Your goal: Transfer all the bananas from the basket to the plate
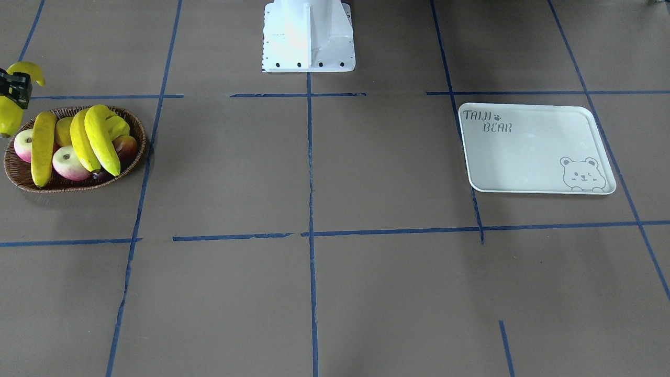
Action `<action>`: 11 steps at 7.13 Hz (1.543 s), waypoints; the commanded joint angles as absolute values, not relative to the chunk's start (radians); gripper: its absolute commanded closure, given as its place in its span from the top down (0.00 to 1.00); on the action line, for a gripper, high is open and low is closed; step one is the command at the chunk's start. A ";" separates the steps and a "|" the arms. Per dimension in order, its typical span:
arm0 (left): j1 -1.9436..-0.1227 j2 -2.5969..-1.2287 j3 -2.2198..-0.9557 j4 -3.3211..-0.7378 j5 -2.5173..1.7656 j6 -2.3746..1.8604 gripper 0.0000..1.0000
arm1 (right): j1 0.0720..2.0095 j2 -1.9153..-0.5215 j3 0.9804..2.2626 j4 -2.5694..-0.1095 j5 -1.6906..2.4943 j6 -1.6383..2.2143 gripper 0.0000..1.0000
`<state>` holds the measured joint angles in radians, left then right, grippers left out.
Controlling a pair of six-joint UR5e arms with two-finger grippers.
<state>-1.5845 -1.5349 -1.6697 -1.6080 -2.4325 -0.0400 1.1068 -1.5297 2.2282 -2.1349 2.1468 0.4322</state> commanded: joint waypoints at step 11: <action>-1.090 -1.920 -1.703 -2.101 -2.311 -1.314 1.00 | 0.714 -1.115 2.039 -1.189 1.581 1.431 0.00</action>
